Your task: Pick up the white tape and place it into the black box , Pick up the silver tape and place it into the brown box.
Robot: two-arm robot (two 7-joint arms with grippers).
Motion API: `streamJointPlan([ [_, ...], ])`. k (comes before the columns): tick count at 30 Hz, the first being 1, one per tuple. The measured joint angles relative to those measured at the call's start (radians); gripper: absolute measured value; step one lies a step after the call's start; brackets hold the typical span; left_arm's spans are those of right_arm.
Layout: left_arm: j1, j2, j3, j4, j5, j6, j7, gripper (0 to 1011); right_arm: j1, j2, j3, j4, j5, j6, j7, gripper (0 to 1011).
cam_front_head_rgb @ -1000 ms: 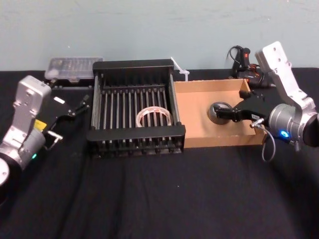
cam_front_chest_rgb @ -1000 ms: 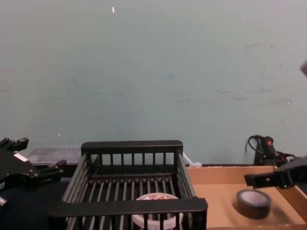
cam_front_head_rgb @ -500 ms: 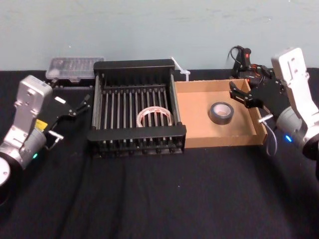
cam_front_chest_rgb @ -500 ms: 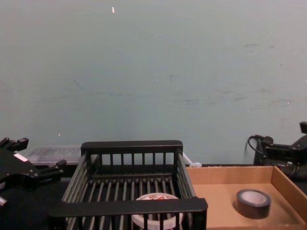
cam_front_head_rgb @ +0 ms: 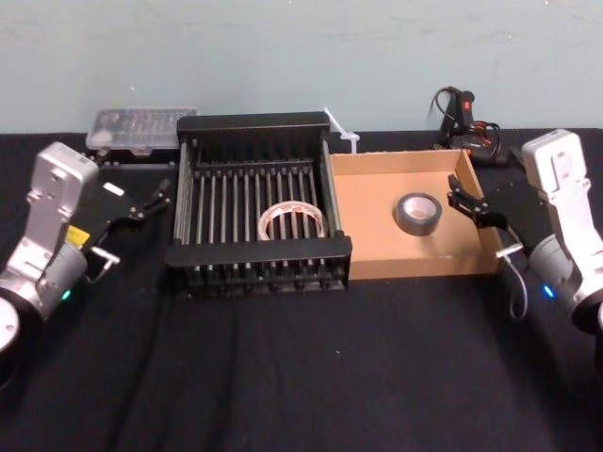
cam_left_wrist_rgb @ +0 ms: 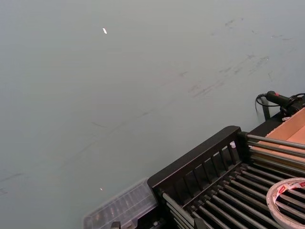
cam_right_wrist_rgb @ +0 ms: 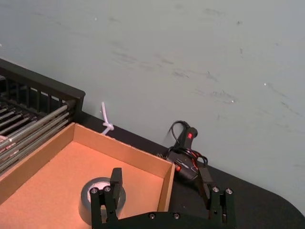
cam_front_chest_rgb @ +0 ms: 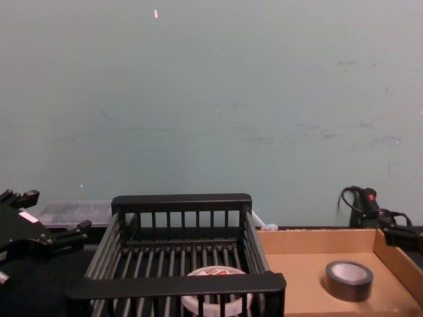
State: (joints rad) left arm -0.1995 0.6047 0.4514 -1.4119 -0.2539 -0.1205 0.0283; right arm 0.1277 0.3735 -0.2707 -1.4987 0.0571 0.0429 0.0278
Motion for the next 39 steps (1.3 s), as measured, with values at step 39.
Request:
streamJointPlan([
  [39, 0.000, 0.000, 0.000, 0.000, 0.000, 0.000, 0.000, 1001, -0.001, -0.005, 0.006, 0.003, -0.005, 0.003, 0.000, 1002],
])
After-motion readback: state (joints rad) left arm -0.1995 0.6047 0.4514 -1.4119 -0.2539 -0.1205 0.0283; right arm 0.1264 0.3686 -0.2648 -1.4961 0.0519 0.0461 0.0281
